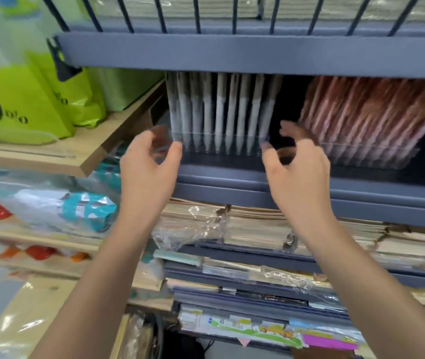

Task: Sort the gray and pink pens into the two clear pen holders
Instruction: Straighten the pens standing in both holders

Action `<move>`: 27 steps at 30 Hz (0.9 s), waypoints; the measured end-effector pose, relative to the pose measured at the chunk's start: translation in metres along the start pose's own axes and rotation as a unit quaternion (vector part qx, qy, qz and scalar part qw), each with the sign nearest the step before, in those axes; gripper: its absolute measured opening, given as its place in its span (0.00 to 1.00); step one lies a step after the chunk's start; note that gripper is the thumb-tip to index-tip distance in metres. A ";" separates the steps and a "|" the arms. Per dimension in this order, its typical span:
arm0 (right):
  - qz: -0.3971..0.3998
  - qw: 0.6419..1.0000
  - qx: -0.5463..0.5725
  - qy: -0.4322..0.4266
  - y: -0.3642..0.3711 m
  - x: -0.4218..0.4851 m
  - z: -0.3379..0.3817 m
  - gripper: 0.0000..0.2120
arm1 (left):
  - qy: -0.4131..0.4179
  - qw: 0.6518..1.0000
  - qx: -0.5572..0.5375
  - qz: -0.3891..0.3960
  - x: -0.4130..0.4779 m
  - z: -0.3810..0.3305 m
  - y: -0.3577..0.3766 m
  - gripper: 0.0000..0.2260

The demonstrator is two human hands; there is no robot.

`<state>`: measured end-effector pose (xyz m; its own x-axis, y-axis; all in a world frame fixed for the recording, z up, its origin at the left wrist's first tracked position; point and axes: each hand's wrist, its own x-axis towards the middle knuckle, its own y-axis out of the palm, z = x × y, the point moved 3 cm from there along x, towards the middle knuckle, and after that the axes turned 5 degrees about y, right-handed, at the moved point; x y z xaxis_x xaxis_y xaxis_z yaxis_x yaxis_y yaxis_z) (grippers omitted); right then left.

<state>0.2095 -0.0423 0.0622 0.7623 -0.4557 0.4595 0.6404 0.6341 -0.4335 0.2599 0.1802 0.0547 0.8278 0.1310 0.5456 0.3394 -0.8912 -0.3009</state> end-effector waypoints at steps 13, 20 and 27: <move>-0.116 0.987 0.059 0.090 0.036 0.025 0.000 0.08 | -0.001 1.000 -0.007 0.029 0.047 0.022 0.011 0.12; -0.117 0.990 0.038 0.076 0.035 0.029 -0.001 0.05 | -0.011 1.000 -0.005 -0.006 0.045 0.026 0.015 0.12; -0.078 0.993 0.034 0.083 0.031 0.031 0.005 0.08 | -0.011 1.000 0.002 -0.009 0.043 0.024 0.015 0.13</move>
<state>0.2526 -0.0335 0.0671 0.6634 -0.6444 0.3802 0.7479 0.5865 -0.3110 0.3109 0.1827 0.0548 0.8311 0.1566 0.5337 0.3562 -0.8868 -0.2945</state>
